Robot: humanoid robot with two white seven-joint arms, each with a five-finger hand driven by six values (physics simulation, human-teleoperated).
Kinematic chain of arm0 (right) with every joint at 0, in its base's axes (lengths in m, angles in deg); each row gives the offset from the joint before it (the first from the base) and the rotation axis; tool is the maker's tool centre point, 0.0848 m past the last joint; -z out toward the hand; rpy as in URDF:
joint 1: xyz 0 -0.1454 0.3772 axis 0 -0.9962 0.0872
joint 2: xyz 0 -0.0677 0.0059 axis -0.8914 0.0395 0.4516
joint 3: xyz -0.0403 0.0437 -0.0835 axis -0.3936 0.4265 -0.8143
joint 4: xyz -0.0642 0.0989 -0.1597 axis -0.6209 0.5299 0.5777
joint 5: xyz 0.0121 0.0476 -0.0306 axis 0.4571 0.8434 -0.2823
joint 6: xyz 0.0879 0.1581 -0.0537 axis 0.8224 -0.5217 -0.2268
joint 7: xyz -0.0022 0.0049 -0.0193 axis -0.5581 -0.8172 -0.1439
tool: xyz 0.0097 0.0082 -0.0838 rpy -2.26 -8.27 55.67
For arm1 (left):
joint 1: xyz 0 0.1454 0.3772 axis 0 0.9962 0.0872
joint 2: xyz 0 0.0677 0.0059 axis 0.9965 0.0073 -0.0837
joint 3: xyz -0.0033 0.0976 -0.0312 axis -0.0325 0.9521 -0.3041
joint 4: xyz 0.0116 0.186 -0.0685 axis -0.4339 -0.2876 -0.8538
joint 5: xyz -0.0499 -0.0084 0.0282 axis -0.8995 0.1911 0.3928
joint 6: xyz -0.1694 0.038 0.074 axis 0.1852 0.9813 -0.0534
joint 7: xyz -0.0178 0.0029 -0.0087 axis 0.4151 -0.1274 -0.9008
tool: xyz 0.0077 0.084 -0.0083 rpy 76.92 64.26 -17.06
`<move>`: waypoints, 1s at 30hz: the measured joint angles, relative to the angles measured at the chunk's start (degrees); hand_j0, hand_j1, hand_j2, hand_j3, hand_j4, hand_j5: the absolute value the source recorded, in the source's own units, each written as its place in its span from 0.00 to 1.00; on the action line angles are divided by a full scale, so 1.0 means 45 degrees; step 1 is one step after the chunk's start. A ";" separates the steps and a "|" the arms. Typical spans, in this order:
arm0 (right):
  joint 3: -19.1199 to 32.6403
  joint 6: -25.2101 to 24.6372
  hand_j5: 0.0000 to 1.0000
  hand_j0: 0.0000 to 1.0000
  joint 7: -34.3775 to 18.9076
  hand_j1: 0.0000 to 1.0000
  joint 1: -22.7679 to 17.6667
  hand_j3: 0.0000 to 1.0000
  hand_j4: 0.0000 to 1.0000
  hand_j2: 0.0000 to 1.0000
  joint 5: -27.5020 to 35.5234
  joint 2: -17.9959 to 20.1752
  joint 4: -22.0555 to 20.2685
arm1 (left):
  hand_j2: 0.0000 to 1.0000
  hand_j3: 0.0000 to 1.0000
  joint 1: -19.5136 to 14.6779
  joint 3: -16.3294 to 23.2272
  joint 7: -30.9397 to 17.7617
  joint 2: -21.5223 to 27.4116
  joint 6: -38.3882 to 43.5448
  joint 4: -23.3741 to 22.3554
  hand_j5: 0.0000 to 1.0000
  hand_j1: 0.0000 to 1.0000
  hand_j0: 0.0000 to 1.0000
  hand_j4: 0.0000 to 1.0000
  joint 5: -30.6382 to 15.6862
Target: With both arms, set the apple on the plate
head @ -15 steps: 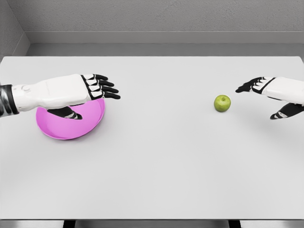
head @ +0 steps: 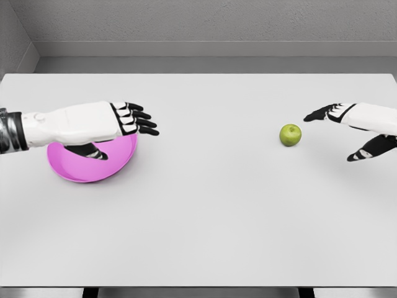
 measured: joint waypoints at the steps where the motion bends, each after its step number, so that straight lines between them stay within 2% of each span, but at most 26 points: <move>1: -0.0146 0.0002 1.00 1.00 -0.0059 1.00 0.0078 1.00 1.00 1.00 0.0412 -0.0154 0.0005 | 1.00 1.00 -0.0079 0.0008 -0.0043 -0.0034 0.0001 0.0006 1.00 1.00 1.00 1.00 -0.0003; 4: -0.0382 0.0002 1.00 1.00 -0.0151 1.00 0.0293 1.00 1.00 1.00 0.1068 -0.0728 0.0046 | 1.00 1.00 -0.0118 0.0093 -0.0113 -0.0080 0.0001 0.0015 1.00 1.00 1.00 1.00 -0.0013; 8: -0.0503 0.0001 1.00 1.00 -0.0191 1.00 0.0547 1.00 1.00 1.00 0.1247 -0.1348 0.0146 | 1.00 1.00 -0.0177 0.0218 -0.0146 -0.0104 -0.0001 -0.0025 1.00 1.00 1.00 1.00 -0.0018; 15: -0.0525 -0.0523 1.00 1.00 -0.0204 1.00 0.0938 1.00 1.00 1.00 -0.0646 -0.1777 0.0515 | 1.00 1.00 -0.0391 0.0744 -0.0188 -0.0110 -0.0001 -0.0115 1.00 1.00 1.00 1.00 0.0142; 22: -0.0538 -0.0860 1.00 1.00 -0.0205 1.00 0.1289 1.00 1.00 1.00 -0.1578 -0.2536 0.1615 | 1.00 1.00 -0.0411 0.1020 -0.0192 -0.0122 -0.0001 -0.0143 1.00 1.00 1.00 1.00 0.0256; 26: -0.0546 -0.0814 1.00 1.00 -0.0205 1.00 0.1465 1.00 1.00 1.00 -0.1771 -0.3233 0.2567 | 1.00 1.00 -0.0411 0.1083 -0.0193 -0.0123 0.0000 -0.0145 1.00 1.00 1.00 1.00 0.0276; 30: -0.0574 -0.0774 1.00 1.00 -0.0205 1.00 0.1524 1.00 1.00 1.00 -0.1835 -0.3609 0.3111 | 1.00 1.00 -0.0411 0.1167 -0.0193 -0.0124 -0.0001 -0.0150 1.00 1.00 1.00 1.00 0.0288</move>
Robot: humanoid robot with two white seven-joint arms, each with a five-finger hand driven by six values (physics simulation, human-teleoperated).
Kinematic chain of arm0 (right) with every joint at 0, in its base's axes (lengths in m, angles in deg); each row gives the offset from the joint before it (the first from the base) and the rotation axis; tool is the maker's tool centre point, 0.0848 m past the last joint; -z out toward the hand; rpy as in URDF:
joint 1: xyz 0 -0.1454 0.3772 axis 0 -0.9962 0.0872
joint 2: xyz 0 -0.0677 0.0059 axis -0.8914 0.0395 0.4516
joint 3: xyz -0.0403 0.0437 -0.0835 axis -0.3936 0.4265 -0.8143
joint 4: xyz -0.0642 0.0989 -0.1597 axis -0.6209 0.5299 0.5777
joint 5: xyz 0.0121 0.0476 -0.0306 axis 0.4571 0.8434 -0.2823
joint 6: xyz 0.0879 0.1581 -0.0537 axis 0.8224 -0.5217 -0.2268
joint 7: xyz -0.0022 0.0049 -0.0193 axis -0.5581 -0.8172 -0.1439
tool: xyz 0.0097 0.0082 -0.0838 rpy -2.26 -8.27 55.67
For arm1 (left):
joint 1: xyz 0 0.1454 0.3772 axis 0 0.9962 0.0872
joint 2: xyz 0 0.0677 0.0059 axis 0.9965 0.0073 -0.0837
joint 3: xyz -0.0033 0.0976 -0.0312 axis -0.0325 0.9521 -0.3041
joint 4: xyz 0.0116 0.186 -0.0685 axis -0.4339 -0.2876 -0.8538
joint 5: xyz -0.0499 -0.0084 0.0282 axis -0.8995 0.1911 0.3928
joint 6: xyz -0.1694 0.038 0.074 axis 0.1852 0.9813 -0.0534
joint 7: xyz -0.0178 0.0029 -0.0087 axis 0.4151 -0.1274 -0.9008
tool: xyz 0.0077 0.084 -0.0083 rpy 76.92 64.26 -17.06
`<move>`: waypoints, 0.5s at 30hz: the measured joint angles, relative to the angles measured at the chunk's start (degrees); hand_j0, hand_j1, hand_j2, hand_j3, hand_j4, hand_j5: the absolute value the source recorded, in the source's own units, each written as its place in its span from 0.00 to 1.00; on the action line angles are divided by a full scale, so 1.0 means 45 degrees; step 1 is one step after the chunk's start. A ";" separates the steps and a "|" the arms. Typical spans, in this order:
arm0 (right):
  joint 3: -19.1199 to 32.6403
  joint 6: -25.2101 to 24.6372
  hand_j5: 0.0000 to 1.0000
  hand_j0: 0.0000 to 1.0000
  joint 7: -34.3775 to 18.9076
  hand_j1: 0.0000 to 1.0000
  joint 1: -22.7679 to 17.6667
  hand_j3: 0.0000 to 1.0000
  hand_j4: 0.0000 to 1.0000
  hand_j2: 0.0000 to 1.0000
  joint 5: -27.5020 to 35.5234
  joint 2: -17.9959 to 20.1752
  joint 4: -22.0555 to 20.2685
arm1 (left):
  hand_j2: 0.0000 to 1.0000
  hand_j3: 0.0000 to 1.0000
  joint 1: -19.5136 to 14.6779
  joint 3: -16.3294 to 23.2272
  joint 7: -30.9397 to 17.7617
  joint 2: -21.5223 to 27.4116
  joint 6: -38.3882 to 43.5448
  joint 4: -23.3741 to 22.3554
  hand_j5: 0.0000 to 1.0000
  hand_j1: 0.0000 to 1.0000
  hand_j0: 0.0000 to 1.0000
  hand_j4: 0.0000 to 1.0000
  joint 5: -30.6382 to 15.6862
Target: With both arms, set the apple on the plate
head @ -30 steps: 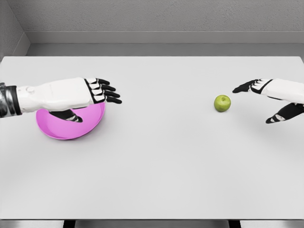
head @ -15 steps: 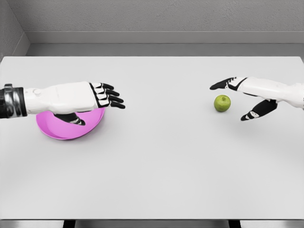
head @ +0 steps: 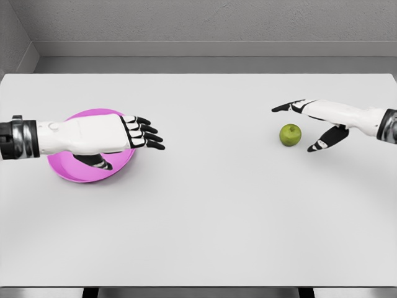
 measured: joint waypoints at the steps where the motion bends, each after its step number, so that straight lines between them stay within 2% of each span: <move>1: -0.0021 0.0007 1.00 1.00 0.0000 1.00 0.0019 1.00 1.00 1.00 -0.0014 -0.0063 0.0101 | 1.00 1.00 0.0000 0.0021 0.0000 0.0000 0.0000 -0.0001 1.00 1.00 1.00 1.00 0.0002; 15: -0.0091 0.0082 1.00 1.00 0.0001 1.00 0.0391 1.00 1.00 1.00 -0.1404 -0.1422 0.1790 | 1.00 1.00 0.0000 0.0090 0.0000 -0.0108 0.0000 -0.0246 1.00 1.00 1.00 1.00 0.0174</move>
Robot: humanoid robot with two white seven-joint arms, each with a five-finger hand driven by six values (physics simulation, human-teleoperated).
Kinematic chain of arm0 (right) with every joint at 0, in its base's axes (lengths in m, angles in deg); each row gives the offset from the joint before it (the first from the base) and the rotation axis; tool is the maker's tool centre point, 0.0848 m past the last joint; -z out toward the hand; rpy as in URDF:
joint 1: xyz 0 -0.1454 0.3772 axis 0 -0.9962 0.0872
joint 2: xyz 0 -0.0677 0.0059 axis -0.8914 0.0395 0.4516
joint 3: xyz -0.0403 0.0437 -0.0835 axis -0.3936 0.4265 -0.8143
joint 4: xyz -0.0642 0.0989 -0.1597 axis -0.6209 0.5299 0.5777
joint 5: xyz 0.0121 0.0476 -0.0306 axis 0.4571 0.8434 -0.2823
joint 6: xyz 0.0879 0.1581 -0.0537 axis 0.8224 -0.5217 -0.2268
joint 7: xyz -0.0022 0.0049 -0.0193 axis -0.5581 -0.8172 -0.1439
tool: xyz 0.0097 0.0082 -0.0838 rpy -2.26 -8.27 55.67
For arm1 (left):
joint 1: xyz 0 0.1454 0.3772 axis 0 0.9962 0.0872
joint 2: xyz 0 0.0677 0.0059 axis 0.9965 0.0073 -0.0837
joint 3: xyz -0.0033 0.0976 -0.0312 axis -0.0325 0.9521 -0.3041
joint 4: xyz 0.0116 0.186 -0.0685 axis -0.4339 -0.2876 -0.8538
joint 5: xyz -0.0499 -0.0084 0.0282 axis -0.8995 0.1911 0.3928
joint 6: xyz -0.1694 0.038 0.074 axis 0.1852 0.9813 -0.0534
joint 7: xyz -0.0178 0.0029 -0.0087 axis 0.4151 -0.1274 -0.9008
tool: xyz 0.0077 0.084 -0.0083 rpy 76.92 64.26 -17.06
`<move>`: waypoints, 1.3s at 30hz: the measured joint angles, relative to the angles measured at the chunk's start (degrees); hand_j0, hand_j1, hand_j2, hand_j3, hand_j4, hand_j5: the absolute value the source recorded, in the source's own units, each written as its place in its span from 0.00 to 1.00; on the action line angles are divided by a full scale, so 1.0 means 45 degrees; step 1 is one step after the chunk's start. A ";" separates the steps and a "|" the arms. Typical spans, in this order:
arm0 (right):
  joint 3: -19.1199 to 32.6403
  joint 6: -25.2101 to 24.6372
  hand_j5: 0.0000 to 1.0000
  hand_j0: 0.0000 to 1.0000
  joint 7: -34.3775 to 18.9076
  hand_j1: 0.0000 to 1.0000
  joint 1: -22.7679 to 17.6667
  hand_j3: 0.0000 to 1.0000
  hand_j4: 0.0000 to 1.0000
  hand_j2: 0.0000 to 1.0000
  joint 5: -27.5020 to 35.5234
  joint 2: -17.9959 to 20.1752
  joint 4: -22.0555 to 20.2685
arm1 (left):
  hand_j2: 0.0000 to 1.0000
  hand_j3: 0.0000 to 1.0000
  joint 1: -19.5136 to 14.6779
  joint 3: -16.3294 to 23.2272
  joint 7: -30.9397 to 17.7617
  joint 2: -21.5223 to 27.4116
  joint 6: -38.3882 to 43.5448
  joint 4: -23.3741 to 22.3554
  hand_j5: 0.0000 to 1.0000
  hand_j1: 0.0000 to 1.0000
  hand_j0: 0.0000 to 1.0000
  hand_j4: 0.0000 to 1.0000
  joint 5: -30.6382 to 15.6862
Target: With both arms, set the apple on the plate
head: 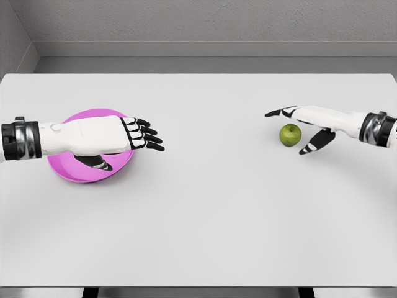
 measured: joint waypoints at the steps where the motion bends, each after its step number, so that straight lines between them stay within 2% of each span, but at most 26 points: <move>1: 0.0000 0.0045 1.00 1.00 0.0000 1.00 0.0039 1.00 1.00 1.00 -0.0105 -0.0151 0.0164 | 1.00 1.00 0.0000 0.0001 0.0000 -0.0003 0.0000 -0.0015 1.00 1.00 1.00 1.00 0.0016; 12: 0.0006 0.0608 1.00 1.00 0.0000 1.00 0.0410 1.00 1.00 1.00 -0.0535 -0.0558 0.1574 | 1.00 1.00 0.0000 0.0060 0.0000 -0.0229 0.0000 -0.0123 1.00 1.00 1.00 1.00 0.0267; 21: 0.0019 0.0687 1.00 1.00 0.0000 1.00 0.0586 1.00 1.00 1.00 -0.0793 -0.0568 0.1914 | 1.00 1.00 0.0000 0.0100 0.0000 -0.0261 0.0000 -0.0150 1.00 1.00 1.00 1.00 0.0278; 23: 0.0039 0.0689 0.93 0.93 0.0000 0.93 0.0605 0.93 0.93 0.93 -0.0792 -0.0568 0.1936 | 1.00 1.00 0.0000 0.0109 0.0000 -0.0261 0.0000 -0.0154 1.00 1.00 1.00 1.00 0.0280; 27: 0.0070 0.0691 0.89 0.89 0.0000 0.89 0.0625 0.89 0.89 0.89 -0.0789 -0.0581 0.2111 | 1.00 1.00 0.0000 0.0118 0.0000 -0.0266 0.0000 -0.0158 1.00 1.00 1.00 1.00 0.0292; 29: 0.0075 0.0692 0.84 0.84 0.0000 0.84 0.0586 0.84 0.84 0.84 -0.0791 -0.0584 0.2147 | 1.00 1.00 0.0000 0.0120 0.0000 -0.0268 0.0000 -0.0159 1.00 1.00 1.00 1.00 0.0295; 36: 0.0067 0.0692 0.84 0.84 0.0000 0.84 0.0586 0.84 0.84 0.84 -0.0790 -0.0728 0.2172 | 1.00 1.00 -0.0020 0.0121 0.0000 -0.0276 0.0001 -0.0167 1.00 1.00 1.00 1.00 0.0297; 38: 0.0060 0.0692 0.81 0.81 0.0000 0.81 0.0566 0.81 0.81 0.81 -0.0790 -0.0805 0.2168 | 1.00 1.00 -0.0020 0.0121 0.0000 -0.0279 0.0001 -0.0189 1.00 1.00 1.00 1.00 0.0298; 39: 0.0056 0.0692 0.76 0.76 0.0000 0.76 0.0567 0.76 0.76 0.76 -0.0790 -0.0832 0.2167 | 1.00 1.00 -0.0019 0.0121 0.0000 -0.0280 0.0000 -0.0197 1.00 1.00 1.00 1.00 0.0298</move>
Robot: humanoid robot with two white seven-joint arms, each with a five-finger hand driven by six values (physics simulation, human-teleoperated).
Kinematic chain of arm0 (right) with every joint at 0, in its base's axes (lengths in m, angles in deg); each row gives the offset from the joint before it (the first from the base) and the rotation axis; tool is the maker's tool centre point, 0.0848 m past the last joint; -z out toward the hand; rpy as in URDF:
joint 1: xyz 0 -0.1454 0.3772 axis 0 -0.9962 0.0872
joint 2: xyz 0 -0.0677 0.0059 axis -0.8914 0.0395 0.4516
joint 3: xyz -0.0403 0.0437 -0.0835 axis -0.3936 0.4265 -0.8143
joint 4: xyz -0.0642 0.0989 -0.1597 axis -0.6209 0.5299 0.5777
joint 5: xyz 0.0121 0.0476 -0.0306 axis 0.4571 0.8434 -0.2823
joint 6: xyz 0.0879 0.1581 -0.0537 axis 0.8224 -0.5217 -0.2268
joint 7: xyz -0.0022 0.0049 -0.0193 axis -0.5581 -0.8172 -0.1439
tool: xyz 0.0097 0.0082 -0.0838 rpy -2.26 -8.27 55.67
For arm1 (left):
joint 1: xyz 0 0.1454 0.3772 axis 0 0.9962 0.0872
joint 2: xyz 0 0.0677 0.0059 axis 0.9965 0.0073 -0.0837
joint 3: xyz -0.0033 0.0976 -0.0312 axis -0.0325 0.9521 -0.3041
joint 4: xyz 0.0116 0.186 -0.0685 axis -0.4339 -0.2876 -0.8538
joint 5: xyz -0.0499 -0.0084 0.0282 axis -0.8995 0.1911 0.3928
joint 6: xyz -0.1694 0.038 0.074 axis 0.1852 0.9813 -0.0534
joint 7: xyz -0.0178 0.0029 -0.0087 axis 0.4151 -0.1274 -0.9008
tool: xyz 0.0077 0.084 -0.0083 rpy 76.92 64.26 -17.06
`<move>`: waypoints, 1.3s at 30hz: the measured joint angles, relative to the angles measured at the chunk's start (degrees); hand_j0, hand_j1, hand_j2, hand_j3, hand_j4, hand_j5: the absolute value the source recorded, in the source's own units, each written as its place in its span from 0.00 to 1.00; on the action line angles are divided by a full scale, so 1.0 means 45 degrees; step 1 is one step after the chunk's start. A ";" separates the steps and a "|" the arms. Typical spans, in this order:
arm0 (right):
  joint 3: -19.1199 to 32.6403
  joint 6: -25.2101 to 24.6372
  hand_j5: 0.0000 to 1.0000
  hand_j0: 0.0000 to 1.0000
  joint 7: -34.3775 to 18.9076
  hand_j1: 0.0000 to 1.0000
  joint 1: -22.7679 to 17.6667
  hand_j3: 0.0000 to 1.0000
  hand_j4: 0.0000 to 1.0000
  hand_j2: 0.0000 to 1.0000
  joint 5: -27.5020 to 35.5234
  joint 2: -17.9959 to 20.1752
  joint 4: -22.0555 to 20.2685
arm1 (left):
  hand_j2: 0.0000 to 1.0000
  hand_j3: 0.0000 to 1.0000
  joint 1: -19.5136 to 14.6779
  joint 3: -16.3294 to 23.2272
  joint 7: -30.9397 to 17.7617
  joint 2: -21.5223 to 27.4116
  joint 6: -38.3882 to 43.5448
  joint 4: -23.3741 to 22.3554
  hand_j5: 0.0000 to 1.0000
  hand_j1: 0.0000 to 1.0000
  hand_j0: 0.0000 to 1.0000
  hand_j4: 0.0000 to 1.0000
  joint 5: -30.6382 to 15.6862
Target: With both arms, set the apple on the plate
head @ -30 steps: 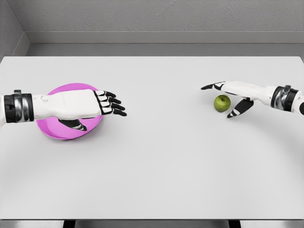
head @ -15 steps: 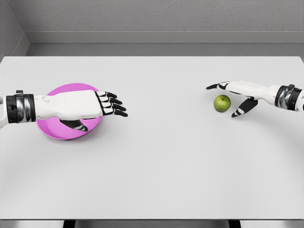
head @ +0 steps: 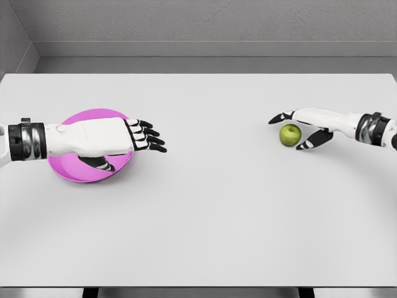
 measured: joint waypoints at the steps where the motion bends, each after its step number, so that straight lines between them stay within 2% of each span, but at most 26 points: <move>1: -0.0003 0.0000 0.75 0.75 0.0000 0.75 0.0019 0.75 0.75 0.75 0.0001 -0.0021 -0.0001 | 1.00 1.00 0.0000 0.0000 0.0000 -0.0001 0.0000 -0.0006 1.00 1.00 1.00 1.00 0.0000; 2: -0.0005 -0.0001 0.68 0.68 0.0001 0.68 0.0039 0.68 0.68 0.68 -0.0003 -0.0049 -0.0001 | 1.00 1.00 0.0000 0.0000 0.0000 -0.0005 0.0000 -0.0010 1.00 1.00 1.00 1.00 0.0001; 4: -0.0008 0.0001 0.63 0.63 -0.0001 0.63 0.0039 0.63 0.63 0.63 -0.0011 -0.0096 -0.0002 | 1.00 1.00 0.0019 0.0000 0.0000 -0.0035 0.0000 -0.0015 1.00 1.00 1.00 1.00 0.0001; 10: -0.0014 -0.0009 0.53 0.53 0.0006 0.53 0.0019 0.53 0.53 0.53 0.0000 -0.0122 -0.0004 | 1.00 1.00 0.0019 0.0010 0.0000 -0.0071 0.0000 -0.0029 1.00 1.00 1.00 1.00 0.0001; 11: -0.0013 -0.0012 0.44 0.44 0.0009 0.44 0.0019 0.44 0.44 0.44 0.0004 -0.0123 -0.0004 | 1.00 1.00 0.0019 0.0010 0.0000 -0.0074 0.0000 -0.0028 1.00 1.00 1.00 1.00 0.0001; 24: 0.0007 0.0008 0.38 0.38 -0.0005 0.38 0.0176 0.38 0.38 0.38 0.0331 -0.0295 -0.0209 | 1.00 1.00 -0.0059 0.0041 0.0000 -0.0073 0.0001 -0.0029 1.00 1.00 1.00 1.00 -0.0016; 27: -0.0046 0.0006 0.36 0.36 -0.0005 0.36 0.0195 0.36 0.36 0.36 0.0725 -0.0313 -0.1106 | 1.00 1.00 -0.0078 0.0077 0.0000 -0.0076 0.0000 -0.0031 1.00 1.00 1.00 1.00 -0.0018; 33: -0.1264 0.0002 0.35 0.35 -0.0007 0.35 0.0234 0.35 0.35 0.35 0.1266 -0.0371 -0.4085 | 1.00 1.00 -0.0078 0.0116 0.0000 -0.0080 0.0000 -0.0029 1.00 1.00 1.00 1.00 -0.0019; 39: -0.2349 0.0014 0.35 0.35 -0.0013 0.35 0.0234 0.35 0.35 0.35 0.1310 -0.0510 -0.5955 | 1.00 1.00 -0.0078 0.0153 0.0000 -0.0081 0.0000 -0.0033 1.00 1.00 1.00 1.00 -0.0019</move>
